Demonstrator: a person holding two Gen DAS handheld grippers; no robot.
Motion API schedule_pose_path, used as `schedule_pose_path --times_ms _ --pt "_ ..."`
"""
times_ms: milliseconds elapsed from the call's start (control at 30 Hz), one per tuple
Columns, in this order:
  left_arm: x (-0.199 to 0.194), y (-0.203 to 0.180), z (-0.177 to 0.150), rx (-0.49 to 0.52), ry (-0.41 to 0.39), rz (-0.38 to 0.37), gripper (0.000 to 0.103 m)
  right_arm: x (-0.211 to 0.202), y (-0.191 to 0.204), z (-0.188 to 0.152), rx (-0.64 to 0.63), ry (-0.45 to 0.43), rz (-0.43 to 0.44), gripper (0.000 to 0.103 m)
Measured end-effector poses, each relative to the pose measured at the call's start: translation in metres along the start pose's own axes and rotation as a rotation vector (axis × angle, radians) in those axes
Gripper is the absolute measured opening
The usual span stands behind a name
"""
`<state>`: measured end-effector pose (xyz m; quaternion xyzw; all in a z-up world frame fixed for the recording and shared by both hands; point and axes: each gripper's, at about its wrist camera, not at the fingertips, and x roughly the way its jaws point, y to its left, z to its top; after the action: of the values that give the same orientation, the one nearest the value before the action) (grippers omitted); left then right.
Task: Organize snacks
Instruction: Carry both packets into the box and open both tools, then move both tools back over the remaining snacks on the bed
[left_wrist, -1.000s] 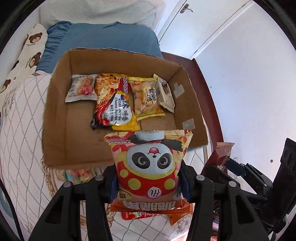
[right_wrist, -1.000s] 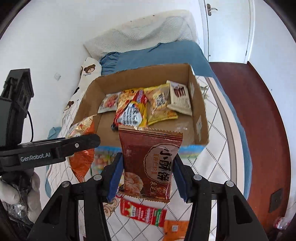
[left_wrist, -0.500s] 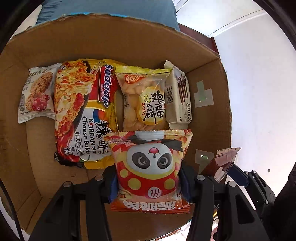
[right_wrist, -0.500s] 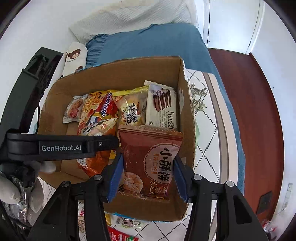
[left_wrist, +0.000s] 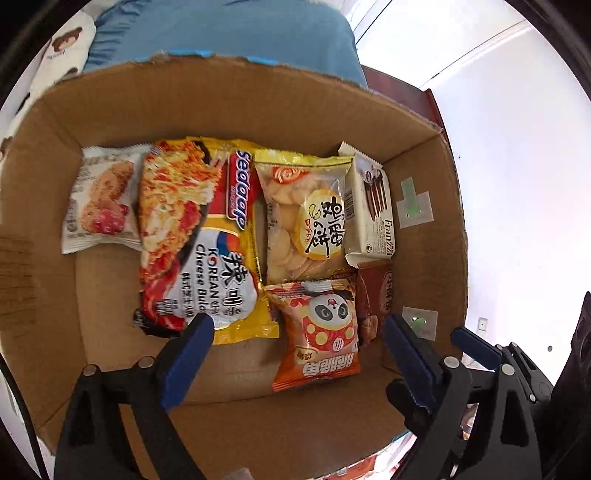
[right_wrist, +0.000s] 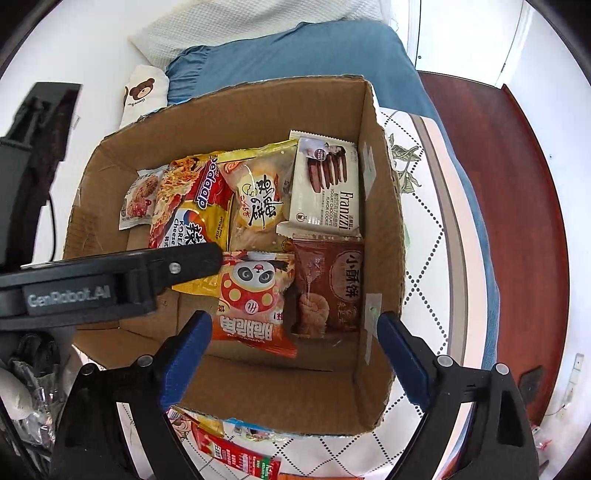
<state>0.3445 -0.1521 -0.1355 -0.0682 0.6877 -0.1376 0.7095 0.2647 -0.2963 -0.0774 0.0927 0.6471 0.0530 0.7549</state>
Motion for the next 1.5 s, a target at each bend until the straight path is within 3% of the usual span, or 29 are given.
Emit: schedule_pose_path --times_ms 433,933,1200,1367,1433,1500 --pt "-0.081 -0.004 -0.057 0.136 -0.303 0.194 0.093 -0.049 0.02 -0.035 -0.007 -0.171 -0.075 0.095" --pt "-0.142 -0.002 -0.132 0.147 -0.507 0.198 0.093 -0.122 0.047 -0.097 -0.024 -0.413 -0.135 0.095" --pt "-0.159 0.0 -0.168 0.158 -0.545 0.183 0.093 -0.144 0.052 -0.127 -0.006 -0.456 -0.092 0.095" --pt "-0.141 0.012 -0.187 0.144 -0.477 0.184 0.093 -0.127 0.042 -0.152 0.048 -0.385 0.003 0.094" --pt "-0.124 0.022 -0.197 0.123 -0.429 0.198 0.093 -0.108 0.033 -0.168 0.091 -0.339 0.024 0.088" --pt "-0.1 0.035 -0.208 0.091 -0.358 0.201 0.093 -0.085 0.021 -0.184 0.145 -0.274 0.063 0.071"
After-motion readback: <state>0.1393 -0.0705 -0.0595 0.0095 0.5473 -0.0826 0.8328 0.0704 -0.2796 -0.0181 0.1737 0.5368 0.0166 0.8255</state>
